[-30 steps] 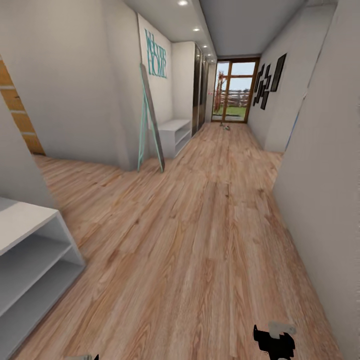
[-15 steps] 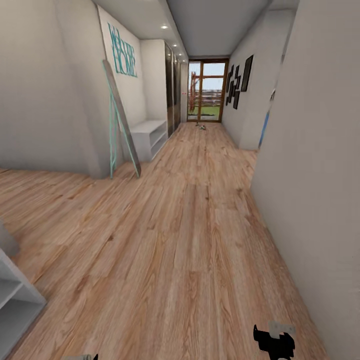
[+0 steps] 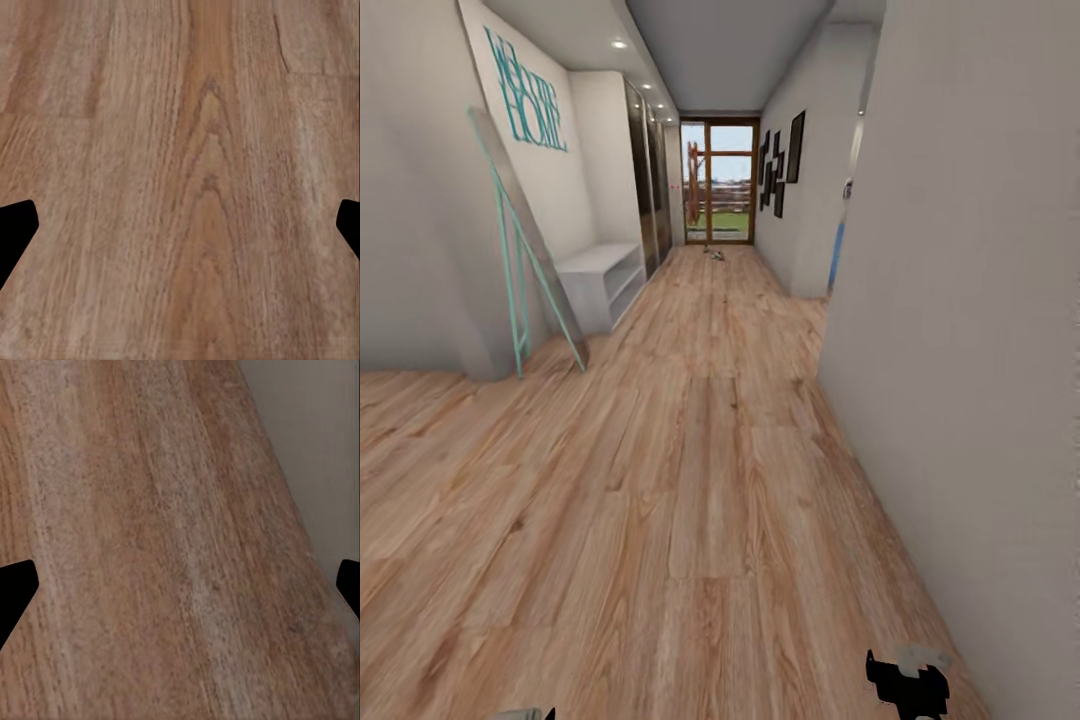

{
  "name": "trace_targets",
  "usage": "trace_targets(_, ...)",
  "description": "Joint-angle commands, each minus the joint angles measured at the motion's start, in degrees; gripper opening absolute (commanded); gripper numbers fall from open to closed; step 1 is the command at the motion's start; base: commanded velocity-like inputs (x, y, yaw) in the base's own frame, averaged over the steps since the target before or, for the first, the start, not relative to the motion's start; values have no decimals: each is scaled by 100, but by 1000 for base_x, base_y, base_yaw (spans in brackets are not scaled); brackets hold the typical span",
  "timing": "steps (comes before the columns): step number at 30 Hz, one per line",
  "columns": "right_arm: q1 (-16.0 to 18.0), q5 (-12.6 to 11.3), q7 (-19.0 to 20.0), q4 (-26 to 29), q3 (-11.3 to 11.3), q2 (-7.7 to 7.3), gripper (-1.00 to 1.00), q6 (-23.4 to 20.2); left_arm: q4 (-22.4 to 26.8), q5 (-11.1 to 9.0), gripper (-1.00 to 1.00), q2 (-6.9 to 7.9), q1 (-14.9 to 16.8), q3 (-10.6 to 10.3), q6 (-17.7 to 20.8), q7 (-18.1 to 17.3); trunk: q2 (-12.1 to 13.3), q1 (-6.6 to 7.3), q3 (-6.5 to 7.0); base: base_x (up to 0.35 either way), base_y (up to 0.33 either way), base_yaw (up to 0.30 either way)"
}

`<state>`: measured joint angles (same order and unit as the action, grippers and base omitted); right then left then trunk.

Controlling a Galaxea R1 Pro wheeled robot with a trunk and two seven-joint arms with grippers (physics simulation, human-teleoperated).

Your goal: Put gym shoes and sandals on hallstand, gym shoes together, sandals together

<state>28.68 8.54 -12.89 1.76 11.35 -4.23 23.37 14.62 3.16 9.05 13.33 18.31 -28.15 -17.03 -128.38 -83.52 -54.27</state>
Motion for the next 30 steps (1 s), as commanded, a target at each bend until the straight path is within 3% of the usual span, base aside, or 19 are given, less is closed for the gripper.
trace_targets(1, 6, 60, -20, -9, 42, 5, 100, 15, -3, 33, 100, -3, 3, 49, -15, -37, -2, -3, -5, 338, 0, -295)
trace_targets(16, 6, 69, -12, -9, 42, 79, 100, 17, -9, 26, 100, -7, 3, 63, -24, 361, -2, -3, -5, 338, -3, -278)
trace_targets(30, 6, 105, -3, -9, 36, 71, 100, 17, -12, 23, 100, -9, 3, 58, -24, 410, -2, -3, -5, 337, 0, -23)
